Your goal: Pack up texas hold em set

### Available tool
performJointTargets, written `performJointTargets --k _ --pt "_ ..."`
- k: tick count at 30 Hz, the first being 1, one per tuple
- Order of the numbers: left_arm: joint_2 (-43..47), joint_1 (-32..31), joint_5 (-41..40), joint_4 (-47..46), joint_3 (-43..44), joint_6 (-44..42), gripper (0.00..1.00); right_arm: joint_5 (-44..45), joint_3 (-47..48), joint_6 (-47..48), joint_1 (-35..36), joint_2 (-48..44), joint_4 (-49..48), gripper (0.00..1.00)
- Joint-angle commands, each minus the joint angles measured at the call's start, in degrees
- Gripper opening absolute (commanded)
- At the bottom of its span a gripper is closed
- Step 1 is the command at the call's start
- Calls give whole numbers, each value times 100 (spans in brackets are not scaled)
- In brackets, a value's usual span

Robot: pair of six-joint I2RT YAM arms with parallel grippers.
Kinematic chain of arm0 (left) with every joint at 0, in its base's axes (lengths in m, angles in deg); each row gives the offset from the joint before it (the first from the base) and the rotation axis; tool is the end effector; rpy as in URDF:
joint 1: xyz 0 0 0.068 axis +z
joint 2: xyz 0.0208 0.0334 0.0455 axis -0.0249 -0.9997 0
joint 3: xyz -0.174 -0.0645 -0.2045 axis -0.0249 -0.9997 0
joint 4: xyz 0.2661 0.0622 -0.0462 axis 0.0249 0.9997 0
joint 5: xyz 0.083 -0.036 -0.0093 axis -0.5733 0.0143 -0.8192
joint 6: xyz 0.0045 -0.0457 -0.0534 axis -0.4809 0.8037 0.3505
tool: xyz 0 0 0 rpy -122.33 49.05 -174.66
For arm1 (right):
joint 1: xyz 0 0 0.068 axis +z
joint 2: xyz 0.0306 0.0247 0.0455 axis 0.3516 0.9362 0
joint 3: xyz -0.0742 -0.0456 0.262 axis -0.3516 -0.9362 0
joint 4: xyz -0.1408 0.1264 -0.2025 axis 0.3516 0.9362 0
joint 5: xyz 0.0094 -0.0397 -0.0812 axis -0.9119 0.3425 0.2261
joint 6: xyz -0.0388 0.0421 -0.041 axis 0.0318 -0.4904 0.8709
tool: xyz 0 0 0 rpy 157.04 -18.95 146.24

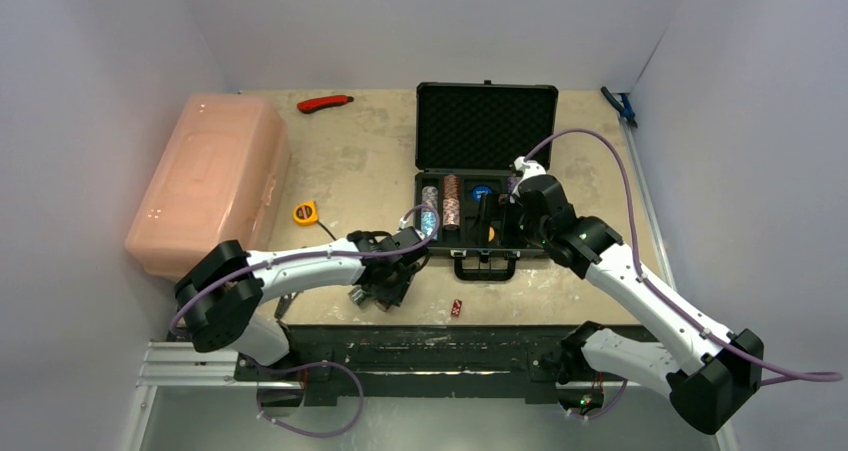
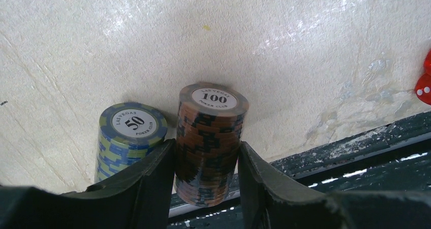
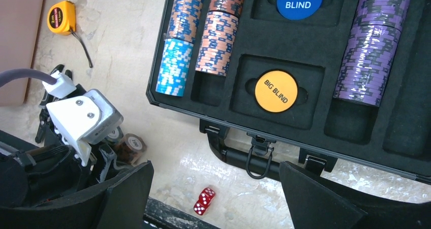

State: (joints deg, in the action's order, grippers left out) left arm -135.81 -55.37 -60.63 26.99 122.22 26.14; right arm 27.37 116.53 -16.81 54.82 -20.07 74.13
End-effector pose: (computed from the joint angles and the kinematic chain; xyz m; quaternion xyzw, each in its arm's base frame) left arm 0.1602 -0.2296 0.1463 0.1917 0.9708 -0.0380 0.1393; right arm 0.2045 0.1383 0.2817 -0.0247 0.9082 0.2195 0.3556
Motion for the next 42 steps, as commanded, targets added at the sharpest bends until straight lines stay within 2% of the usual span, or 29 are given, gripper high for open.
performJointTargets --k 1,26,35,42 --pt "318 -42 -37 73 278 23 0 188 -48 97 10 -111 35 99" --pt "727 -42 -22 235 372 1 0 -4 -187 106 11 -207 -12 99" --pt "935 -42 -3 403 694 14 0 -42 -237 72 15 -300 55 99" --pt "763 -36 80 508 1423 0 0 754 22 -478 16 -633 338 99"
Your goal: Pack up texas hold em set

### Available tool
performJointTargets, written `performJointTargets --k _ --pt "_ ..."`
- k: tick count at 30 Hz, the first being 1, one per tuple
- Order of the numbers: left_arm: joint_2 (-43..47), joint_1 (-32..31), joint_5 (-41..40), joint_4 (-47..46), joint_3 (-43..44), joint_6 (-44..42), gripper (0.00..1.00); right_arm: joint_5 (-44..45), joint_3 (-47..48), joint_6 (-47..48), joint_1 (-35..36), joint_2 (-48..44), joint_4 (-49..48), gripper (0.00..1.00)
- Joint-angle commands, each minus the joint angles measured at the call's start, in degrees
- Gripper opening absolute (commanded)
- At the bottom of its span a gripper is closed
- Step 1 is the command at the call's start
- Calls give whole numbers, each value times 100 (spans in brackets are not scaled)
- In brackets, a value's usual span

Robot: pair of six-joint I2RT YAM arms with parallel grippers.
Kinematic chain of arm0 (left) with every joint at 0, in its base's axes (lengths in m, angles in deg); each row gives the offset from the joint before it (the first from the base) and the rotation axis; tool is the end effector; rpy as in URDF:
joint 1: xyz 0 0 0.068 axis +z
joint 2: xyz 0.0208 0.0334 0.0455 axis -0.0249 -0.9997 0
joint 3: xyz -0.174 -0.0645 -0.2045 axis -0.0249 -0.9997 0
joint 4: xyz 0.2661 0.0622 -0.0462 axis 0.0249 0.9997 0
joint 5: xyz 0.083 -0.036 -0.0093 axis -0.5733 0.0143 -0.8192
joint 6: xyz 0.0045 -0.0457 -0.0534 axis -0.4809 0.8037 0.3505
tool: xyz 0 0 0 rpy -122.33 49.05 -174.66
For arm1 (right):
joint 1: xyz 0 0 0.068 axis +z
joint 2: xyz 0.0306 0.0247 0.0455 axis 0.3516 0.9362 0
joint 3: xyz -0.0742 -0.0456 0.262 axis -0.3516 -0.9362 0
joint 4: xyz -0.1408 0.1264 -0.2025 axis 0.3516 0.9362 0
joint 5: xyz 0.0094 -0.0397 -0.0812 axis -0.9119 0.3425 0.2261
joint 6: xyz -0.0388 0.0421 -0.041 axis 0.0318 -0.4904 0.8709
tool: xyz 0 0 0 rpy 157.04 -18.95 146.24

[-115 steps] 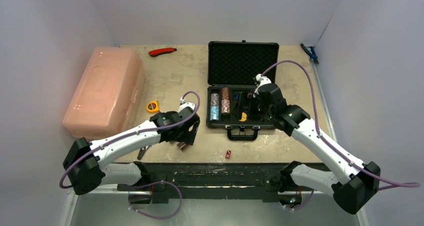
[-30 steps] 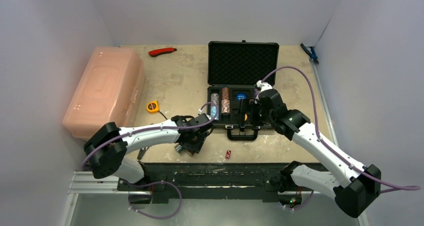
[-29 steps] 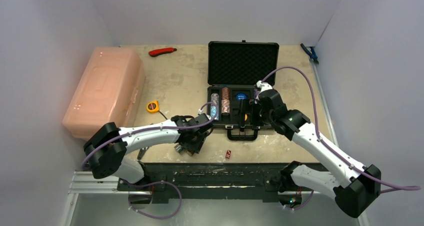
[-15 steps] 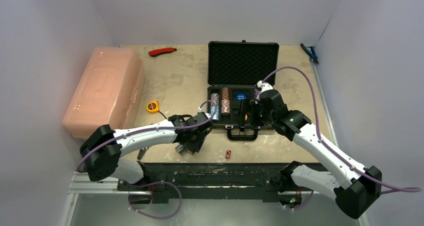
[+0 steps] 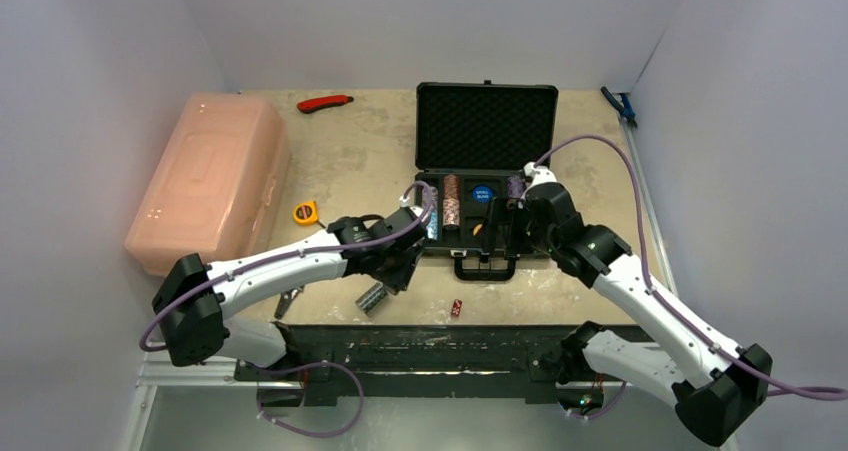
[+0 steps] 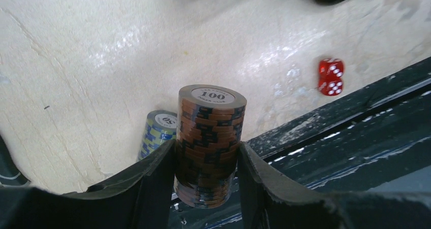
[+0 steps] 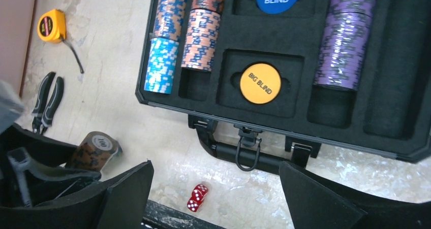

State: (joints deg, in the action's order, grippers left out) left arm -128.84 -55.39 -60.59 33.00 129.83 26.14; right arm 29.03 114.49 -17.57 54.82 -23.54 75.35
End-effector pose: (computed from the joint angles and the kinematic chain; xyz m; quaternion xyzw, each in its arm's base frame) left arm 0.1630 -0.2341 0.2137 0.1843 0.9600 -0.0910 0.1904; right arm 0.1939 0.1291 0.2798 -0.0126 0.9075 0.2116 0.3626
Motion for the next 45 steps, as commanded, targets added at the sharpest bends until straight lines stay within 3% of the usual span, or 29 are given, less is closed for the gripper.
performJointTargets --k 1,7,19,28,45 --pt "-3 -34 111 -106 813 7 0 814 332 -497 13 -335 263 99" --pt "-705 -33 382 -208 1911 131 0 2524 1222 -1199 7 -481 830 99" --pt "-2739 -28 984 -549 4296 755 0 4248 2332 -2707 5 -685 1908 99" --pt "-4032 54 1410 -775 5954 1230 0 4754 2284 -2975 13 -1570 1689 99" --pt "-5445 253 1689 -2292 6995 2307 0 4810 2140 -2920 14 -1980 1592 99"
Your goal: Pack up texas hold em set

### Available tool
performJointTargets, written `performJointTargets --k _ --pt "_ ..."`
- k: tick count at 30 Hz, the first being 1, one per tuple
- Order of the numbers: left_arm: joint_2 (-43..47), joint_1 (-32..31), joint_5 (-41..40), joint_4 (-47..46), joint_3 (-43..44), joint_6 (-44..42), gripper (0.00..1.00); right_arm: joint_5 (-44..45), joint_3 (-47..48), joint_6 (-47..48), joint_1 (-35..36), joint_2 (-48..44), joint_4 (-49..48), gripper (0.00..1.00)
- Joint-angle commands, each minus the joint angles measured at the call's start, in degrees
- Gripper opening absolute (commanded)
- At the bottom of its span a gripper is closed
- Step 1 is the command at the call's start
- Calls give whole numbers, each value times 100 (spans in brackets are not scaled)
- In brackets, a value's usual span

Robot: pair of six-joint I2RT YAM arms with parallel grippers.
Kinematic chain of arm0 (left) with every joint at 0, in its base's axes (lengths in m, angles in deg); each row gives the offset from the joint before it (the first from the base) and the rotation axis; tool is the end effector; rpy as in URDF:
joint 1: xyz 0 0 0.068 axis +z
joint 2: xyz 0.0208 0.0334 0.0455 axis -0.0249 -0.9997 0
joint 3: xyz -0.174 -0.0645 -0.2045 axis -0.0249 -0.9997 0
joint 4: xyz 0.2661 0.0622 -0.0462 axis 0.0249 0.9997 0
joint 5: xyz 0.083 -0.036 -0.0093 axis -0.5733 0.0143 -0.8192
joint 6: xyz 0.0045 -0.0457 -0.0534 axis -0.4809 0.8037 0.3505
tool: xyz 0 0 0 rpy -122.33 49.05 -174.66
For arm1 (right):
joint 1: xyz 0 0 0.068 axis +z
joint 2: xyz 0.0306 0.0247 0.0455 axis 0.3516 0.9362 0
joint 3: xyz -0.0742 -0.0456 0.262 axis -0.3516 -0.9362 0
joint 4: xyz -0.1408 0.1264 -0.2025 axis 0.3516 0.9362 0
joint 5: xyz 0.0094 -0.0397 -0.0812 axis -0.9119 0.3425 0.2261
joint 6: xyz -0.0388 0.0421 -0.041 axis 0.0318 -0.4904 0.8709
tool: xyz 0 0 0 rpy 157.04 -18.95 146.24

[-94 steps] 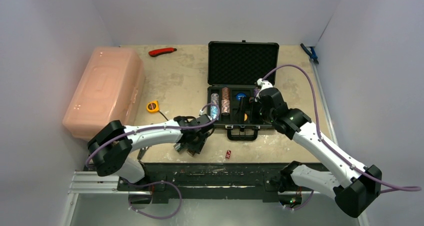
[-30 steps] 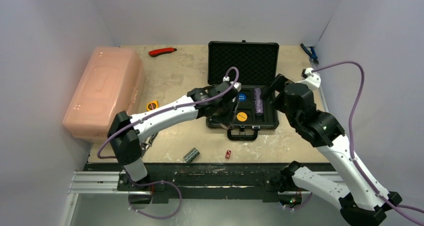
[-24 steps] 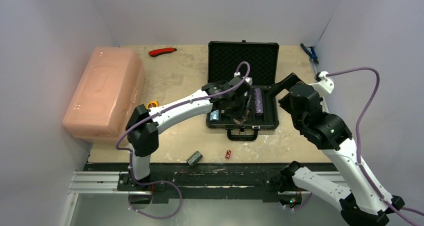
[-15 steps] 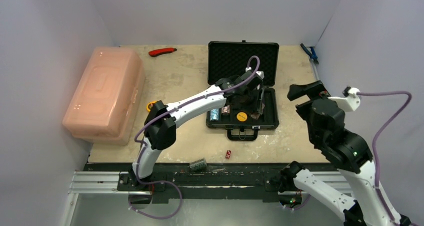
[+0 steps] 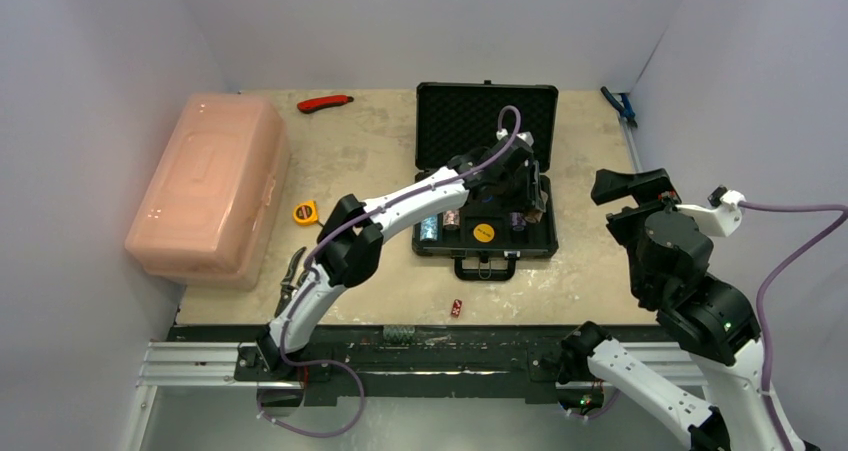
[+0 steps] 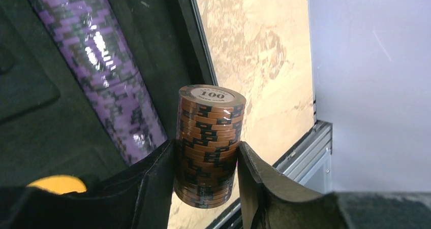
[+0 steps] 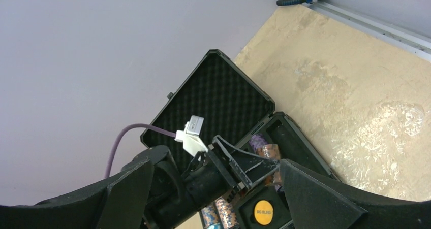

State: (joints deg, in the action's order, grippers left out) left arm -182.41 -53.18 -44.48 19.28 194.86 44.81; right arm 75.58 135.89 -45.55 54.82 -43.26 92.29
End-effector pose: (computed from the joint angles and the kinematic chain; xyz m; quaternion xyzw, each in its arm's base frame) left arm 0.3218 -0.4665 0.2350 0.0481 0.9099 -0.3640 0.1930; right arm 0.0972 0.0137 0.4364 0.4020 0.6558 0.1722 0.6154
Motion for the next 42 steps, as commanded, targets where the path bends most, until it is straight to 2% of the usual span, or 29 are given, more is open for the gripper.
performJointTargets --k 1,7,21,26,30,33,38,40,42 --pt "-139 41 58 -1018 517 503 0 144 -5 -129 13 -10 -93 99" --pt "-487 146 198 -1700 559 1036 0 118 -75 -131 16 -49 -62 99" --pt "-758 309 -350 -1698 731 1342 0 27 -257 -57 8 -50 -113 99" --pt "-840 365 -346 -1699 770 1389 5 8 -305 -18 13 -58 -132 99" --pt "-836 368 -439 -1663 772 1358 13 14 -340 -1 13 -59 -141 99" --pt "-840 382 -441 -1658 767 1377 23 3 -357 0 9 -62 -145 99" --pt "-845 406 -405 -1616 754 1513 52 -29 -372 0 7 -68 -141 99" --pt "-845 422 -353 -1623 754 1561 67 -40 -377 0 13 -66 -141 99" --pt "-829 432 -323 -1631 741 1597 76 -53 -400 0 14 -68 -145 99"
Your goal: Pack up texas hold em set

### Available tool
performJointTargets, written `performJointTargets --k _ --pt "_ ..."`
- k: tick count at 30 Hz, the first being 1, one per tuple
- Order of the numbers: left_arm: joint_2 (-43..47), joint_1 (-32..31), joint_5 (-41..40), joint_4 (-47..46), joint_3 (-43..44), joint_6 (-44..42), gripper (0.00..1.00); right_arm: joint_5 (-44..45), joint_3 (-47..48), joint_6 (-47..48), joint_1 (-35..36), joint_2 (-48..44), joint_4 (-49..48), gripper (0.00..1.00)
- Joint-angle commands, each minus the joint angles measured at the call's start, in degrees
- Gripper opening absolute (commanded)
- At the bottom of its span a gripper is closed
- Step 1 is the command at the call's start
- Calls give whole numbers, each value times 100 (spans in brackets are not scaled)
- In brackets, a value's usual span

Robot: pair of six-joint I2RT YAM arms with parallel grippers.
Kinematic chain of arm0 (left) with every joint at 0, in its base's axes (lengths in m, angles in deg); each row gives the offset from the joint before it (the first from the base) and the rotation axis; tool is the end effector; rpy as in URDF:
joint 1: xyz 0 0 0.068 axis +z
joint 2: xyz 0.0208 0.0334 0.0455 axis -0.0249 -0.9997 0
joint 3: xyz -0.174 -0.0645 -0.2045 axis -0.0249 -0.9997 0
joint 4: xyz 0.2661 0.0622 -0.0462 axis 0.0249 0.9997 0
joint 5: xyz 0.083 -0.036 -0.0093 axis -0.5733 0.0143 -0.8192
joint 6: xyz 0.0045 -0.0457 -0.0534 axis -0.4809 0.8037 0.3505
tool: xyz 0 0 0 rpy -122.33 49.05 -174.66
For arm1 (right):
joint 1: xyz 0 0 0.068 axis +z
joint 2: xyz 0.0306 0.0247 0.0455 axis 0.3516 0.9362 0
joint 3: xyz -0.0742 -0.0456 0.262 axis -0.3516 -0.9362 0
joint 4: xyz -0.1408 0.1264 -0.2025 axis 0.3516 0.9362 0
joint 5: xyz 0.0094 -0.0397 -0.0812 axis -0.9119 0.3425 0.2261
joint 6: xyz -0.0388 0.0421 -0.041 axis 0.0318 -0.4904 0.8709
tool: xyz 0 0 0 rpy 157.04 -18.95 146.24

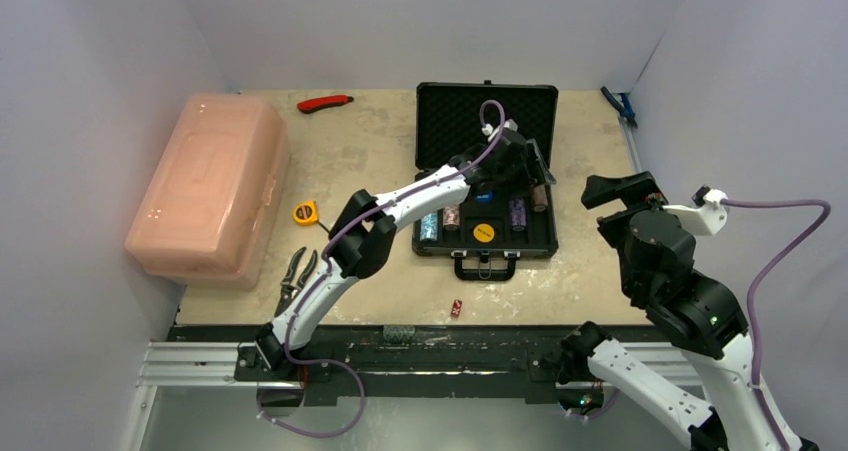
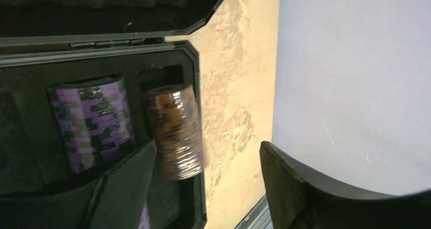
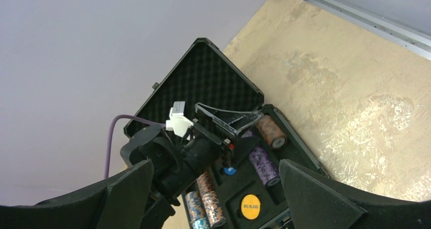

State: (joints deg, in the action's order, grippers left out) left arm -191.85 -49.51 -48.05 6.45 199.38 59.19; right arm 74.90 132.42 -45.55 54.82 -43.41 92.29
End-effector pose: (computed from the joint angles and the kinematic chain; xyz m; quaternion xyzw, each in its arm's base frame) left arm 0.3798 -0.4748 0.1937 -0.1016 0.8763 -0.4186 0.2160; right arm 0.1047 0.0193 0.4187 0.3933 0.6757 0.1558 0.6037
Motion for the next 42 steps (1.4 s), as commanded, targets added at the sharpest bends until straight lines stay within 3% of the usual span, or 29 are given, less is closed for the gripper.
performJointTargets --k 1,14,25,32,37,42 --pt "131 72 38 -349 268 164 80 9 -60 0 13 -53 -144 99" --pt "492 84 150 -447 2 -134 82 84 -45 59 7 -70 -107 99" --pt "868 -208 399 -63 -422 -1411 61 146 -42 97 11 -58 -114 99" --pt "557 -423 529 178 -94 -1983 45 66 -95 63 12 -19 -152 99" --pt "365 -470 549 206 -22 -2021 30 42 -121 53 12 -8 -128 99" --pt "135 -470 546 249 125 -2076 25 40 -146 62 10 -7 -115 99"
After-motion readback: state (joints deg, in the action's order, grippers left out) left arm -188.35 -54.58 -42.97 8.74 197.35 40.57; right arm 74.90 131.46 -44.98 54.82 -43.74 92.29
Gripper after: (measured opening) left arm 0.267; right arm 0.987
